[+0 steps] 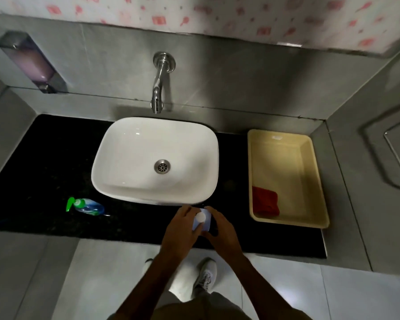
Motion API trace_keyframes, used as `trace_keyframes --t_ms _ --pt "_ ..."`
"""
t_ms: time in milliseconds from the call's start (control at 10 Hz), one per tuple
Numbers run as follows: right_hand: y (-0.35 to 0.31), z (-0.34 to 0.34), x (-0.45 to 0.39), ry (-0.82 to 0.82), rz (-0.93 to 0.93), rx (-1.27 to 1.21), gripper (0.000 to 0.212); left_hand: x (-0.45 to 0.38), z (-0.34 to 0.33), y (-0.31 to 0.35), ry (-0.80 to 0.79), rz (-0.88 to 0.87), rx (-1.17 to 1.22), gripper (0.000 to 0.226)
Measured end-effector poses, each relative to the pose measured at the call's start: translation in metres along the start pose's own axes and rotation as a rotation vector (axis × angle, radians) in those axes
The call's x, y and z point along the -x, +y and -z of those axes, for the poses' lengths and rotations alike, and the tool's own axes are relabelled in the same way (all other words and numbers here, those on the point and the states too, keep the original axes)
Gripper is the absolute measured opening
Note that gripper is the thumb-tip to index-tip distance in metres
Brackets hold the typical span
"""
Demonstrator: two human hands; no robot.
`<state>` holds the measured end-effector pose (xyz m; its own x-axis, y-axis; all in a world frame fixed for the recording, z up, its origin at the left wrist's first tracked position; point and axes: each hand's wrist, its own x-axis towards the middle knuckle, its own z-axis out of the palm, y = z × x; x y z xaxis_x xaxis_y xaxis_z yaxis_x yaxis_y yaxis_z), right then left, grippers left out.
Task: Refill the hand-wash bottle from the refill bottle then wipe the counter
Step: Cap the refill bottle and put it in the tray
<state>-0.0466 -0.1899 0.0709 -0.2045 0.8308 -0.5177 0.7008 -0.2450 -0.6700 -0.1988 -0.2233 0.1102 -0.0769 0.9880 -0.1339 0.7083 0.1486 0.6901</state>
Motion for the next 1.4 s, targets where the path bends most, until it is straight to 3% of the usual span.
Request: trace_keyframes --t_ms 200,300,400,500,600,700,800,900,1000,1100,1200,1300,1400 --pt "0.014 0.005 0.009 0.066 0.256 -0.045 0.060 0.001 -0.001 0.005 -0.054 -0.208 -0.120 0.061" --pt "0.013 0.005 0.006 0.085 0.290 -0.025 0.061 0.006 -0.007 0.007 0.040 -0.092 -0.072 0.072" --pt "0.015 0.008 0.008 0.048 0.289 -0.057 0.067 0.005 -0.012 0.005 0.186 -0.027 -0.040 0.041" --pt "0.015 0.008 0.007 0.040 0.304 -0.073 0.068 0.005 -0.007 0.001 0.144 -0.151 -0.020 0.031" --pt "0.019 0.005 0.004 0.044 0.321 -0.003 0.069 0.003 -0.004 -0.001 0.033 -0.241 -0.024 0.052" --pt "0.021 0.004 0.003 0.070 0.300 -0.048 0.069 0.000 -0.008 -0.001 0.110 -0.117 -0.024 0.058" --pt "0.020 0.005 0.003 0.054 0.312 0.025 0.073 -0.002 -0.011 -0.002 0.219 -0.138 -0.047 0.029" --pt "0.021 0.006 0.003 0.061 0.309 0.044 0.074 0.004 -0.011 -0.004 0.187 -0.291 -0.048 0.035" --pt "0.022 0.003 0.003 0.061 0.292 0.036 0.072 0.005 -0.013 -0.008 0.105 -0.272 -0.052 0.058" --pt "0.022 -0.001 0.002 0.016 0.275 -0.042 0.061 0.005 -0.012 -0.003 0.164 -0.101 -0.034 0.047" --pt "0.024 -0.003 0.001 -0.001 0.278 -0.049 0.078 0.004 -0.008 -0.004 0.157 -0.134 -0.048 0.026" --pt "0.024 0.001 0.001 0.039 0.283 0.017 0.076 0.002 -0.005 -0.005 0.077 -0.276 -0.040 0.043" --pt "0.023 0.002 0.003 0.041 0.265 -0.039 0.068 0.000 -0.007 -0.001 0.096 -0.166 0.051 0.054"
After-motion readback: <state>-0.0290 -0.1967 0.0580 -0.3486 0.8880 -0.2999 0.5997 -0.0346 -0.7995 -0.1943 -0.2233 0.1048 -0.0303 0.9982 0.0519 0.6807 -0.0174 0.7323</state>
